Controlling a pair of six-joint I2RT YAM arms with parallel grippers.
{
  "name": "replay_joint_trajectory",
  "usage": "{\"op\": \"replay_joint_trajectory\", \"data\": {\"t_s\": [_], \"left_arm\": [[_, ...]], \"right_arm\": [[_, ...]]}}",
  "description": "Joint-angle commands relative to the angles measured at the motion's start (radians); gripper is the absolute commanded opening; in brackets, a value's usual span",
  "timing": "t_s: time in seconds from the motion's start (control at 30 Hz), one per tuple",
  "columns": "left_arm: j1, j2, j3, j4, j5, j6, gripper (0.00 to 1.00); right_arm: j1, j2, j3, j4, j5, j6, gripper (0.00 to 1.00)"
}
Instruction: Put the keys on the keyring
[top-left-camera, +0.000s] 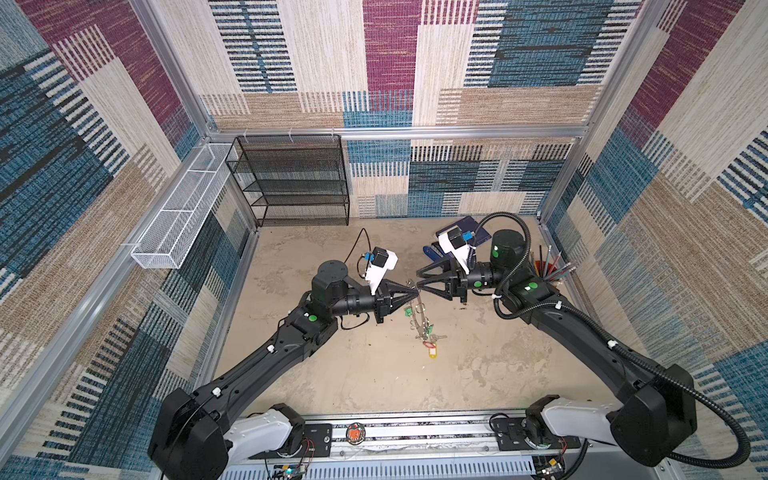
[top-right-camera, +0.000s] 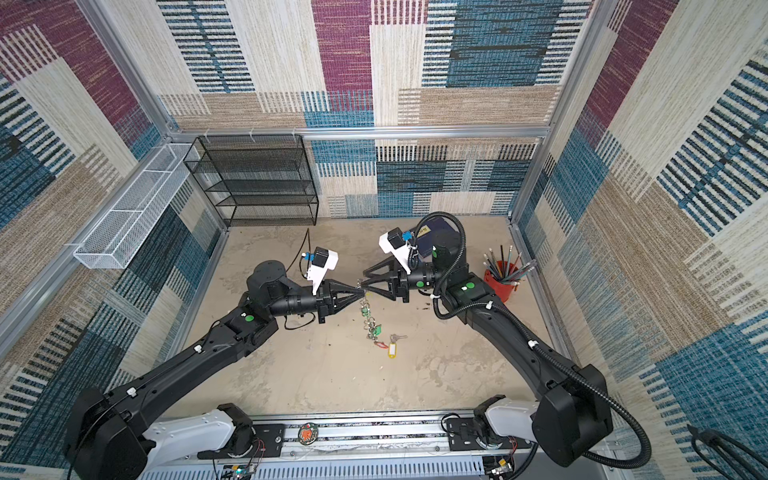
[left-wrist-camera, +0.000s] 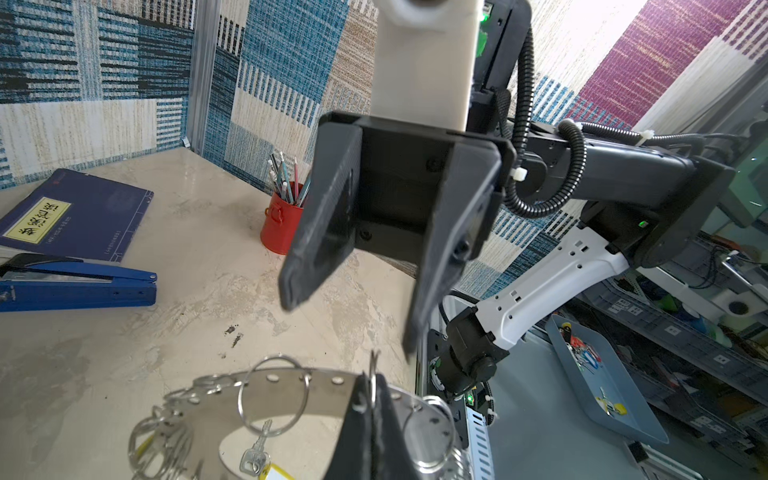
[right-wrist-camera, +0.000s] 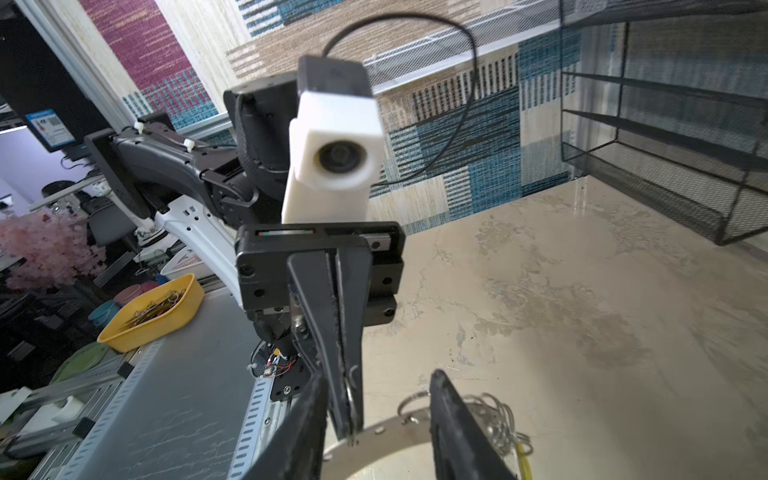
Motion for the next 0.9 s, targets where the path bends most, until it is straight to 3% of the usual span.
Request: {"op": "replay_joint_trajectory", "data": {"t_s": [0.0,0.13,0.37,0.87], "left_arm": [[0.002,-0.018,-0.025,0.156,-0.027,-0.051,0.0],[0.002,-0.031,-0.06,0.251,-0.052,-0.092,0.0],[0.001,-0.007,-0.075,0.356,-0.042,-0.139,0.0],[-0.001,0.015,-0.081,0.371,-0.029,-0.135,0.0]], "right_arm": [[-0.011,-0.027,-0.031,0.09,-0.015,0.068,0.44],[-0.011,-0.051,-0.078,0.142,-0.032,0.113,0.48],[-0.011,-0.021,-0.082,0.193,-0.071,0.154,0.45],[-0.005,0.033,-0.069,0.336,-0.136,0.247,0.39]]}}
